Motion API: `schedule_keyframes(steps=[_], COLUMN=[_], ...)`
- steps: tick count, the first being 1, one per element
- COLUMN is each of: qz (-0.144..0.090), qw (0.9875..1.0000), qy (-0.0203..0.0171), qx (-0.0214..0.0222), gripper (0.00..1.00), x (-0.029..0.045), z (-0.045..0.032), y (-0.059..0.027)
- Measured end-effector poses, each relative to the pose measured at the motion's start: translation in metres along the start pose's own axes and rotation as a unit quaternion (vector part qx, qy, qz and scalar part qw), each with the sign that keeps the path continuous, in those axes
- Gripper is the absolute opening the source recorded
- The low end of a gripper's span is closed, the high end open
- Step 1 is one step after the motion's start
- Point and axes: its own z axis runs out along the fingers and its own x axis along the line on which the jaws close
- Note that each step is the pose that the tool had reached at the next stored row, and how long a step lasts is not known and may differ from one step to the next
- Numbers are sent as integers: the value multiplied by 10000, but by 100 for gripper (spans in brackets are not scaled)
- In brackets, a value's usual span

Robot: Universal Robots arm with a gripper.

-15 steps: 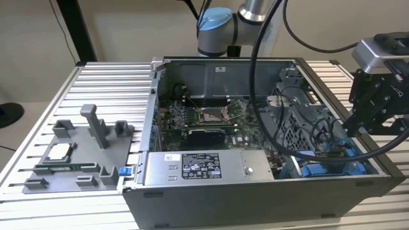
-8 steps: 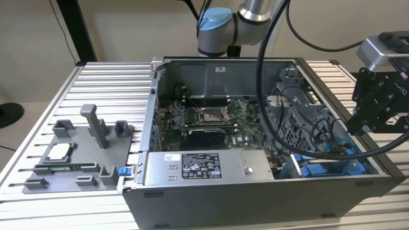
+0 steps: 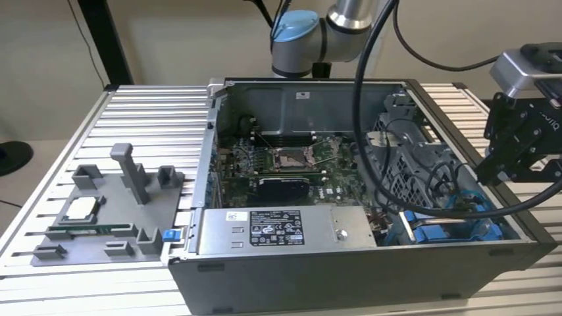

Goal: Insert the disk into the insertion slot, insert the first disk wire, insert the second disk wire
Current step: 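Insert the second disk wire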

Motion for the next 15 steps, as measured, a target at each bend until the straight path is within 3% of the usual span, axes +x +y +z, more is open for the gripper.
schedule_keyframes(steps=[15], qz=[1], qw=[10000], qy=[0], qx=[0], gripper=[100], x=[-89], z=[12], y=[-24])
